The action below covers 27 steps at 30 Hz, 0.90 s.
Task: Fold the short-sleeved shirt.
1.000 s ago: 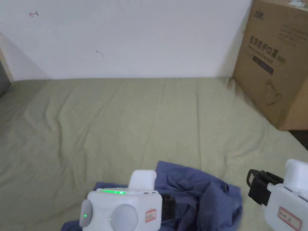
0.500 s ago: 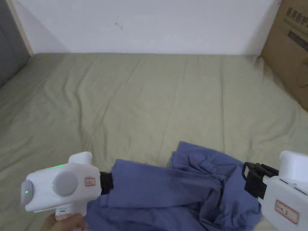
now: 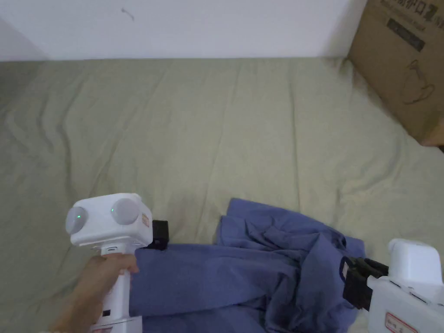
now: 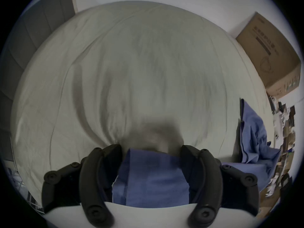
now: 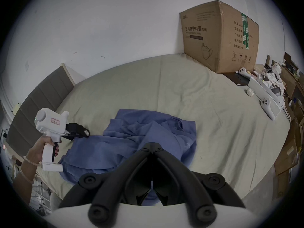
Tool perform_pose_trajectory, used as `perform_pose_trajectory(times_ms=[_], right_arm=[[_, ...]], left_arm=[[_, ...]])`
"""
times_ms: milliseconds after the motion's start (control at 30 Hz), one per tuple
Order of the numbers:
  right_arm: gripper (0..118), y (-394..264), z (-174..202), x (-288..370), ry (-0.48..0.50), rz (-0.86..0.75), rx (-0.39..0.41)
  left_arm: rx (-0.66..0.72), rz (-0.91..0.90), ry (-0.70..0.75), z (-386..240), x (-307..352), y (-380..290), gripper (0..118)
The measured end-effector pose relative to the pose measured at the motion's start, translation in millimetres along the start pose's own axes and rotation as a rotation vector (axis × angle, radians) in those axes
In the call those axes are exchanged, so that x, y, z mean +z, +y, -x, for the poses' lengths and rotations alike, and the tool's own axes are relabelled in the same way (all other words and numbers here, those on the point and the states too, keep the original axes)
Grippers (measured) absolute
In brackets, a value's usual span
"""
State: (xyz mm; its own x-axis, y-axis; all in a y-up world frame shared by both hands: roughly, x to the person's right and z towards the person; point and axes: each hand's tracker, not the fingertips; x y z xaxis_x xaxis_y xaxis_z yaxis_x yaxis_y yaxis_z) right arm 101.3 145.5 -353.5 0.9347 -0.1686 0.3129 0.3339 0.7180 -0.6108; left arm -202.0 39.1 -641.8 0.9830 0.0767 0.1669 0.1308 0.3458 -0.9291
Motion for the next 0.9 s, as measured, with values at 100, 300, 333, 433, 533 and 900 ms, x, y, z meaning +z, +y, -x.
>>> perform_pose_trajectory(times_ms=[100,300,333,433,533,900], right_arm=[[2,-1,-8,-6,-0.020,0.016,-0.016],[3,14,-16,-10,0.052,0.028,-0.016],[4,22,-17,-14,0.089,0.055,0.005],[24,48,-16,-31,0.139,0.109,0.064],[57,74,-10,-57,0.147,0.155,0.176],[79,106,-9,-188,0.093,0.412,0.267]], left_arm=[[-0.039,-0.046,0.032,-10,19,-4,26],[-0.045,-0.052,0.023,0,25,-13,9],[-0.029,-0.060,0.008,2,29,-13,9],[-0.017,-0.083,-0.024,9,47,-17,9],[-0.008,-0.118,-0.050,16,66,-23,9],[-0.026,-0.169,-0.074,27,97,-38,9]])
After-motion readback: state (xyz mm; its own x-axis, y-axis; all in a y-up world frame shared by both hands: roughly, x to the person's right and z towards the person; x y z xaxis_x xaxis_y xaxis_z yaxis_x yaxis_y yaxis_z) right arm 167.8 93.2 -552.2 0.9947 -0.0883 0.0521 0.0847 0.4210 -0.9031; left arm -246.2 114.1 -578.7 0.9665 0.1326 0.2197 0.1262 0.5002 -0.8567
